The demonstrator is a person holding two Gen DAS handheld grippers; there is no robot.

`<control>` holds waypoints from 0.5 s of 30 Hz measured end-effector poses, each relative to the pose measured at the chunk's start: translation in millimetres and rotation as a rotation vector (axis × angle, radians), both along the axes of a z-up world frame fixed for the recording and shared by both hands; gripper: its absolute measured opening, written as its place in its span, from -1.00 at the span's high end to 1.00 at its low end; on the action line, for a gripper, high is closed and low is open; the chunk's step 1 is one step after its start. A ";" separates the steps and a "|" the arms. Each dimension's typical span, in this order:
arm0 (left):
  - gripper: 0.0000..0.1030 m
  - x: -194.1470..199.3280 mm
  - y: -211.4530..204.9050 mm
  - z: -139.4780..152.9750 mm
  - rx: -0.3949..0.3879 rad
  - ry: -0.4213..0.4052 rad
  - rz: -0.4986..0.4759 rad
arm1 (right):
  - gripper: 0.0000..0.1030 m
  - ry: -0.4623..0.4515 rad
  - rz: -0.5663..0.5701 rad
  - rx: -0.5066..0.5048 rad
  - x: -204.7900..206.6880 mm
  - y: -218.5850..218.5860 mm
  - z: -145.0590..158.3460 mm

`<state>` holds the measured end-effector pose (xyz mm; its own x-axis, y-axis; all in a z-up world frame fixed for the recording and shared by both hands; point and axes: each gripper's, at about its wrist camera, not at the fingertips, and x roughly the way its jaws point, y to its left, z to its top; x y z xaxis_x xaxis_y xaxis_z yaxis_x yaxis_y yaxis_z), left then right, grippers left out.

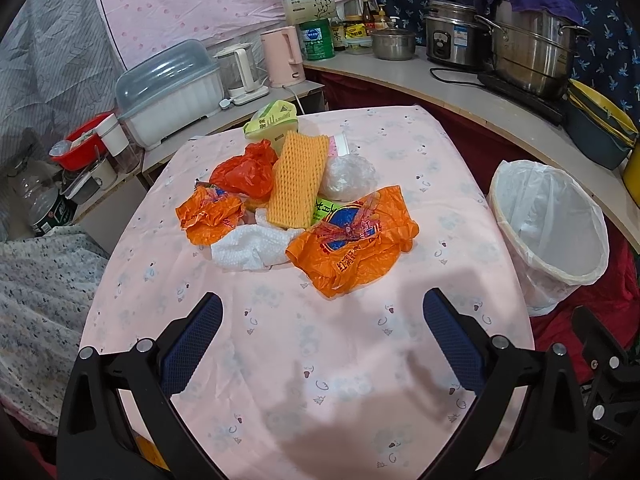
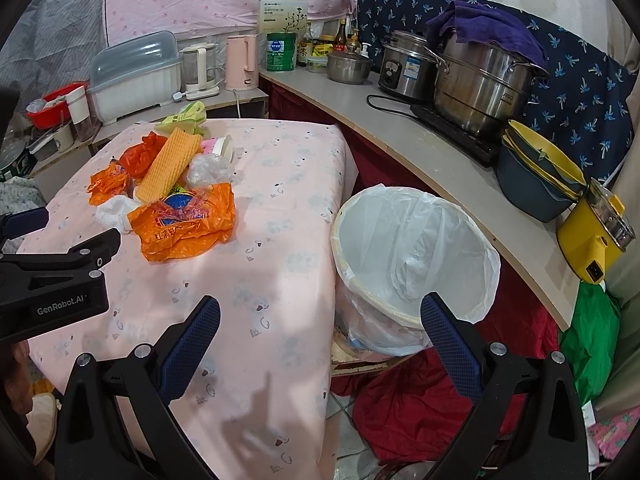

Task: Collect trash

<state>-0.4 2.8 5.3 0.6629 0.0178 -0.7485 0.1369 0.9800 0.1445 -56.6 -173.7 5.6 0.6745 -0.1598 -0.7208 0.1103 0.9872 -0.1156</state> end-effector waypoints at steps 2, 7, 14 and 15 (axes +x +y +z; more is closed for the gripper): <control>-0.86 1.0 1.1 -0.8 -0.005 0.003 0.000 | -0.87 0.000 0.000 -0.001 -0.3 -0.2 -0.7; -0.86 -0.8 -0.9 0.0 -0.004 -0.007 0.006 | -0.87 -0.001 -0.002 -0.001 -0.4 0.1 -0.3; -0.86 -2.8 -2.2 -1.3 -0.007 -0.017 -0.003 | -0.87 -0.002 -0.002 -0.002 -1.1 -0.3 -0.5; -0.86 -3.1 -2.6 -1.2 -0.007 -0.020 -0.005 | -0.87 -0.002 -0.002 -0.001 -1.1 -0.4 -0.2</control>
<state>-3.5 0.2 4.1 0.6779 0.0095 -0.7351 0.1386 0.9803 0.1405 -57.7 -174.1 5.4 0.6759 -0.1612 -0.7192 0.1121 0.9869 -0.1159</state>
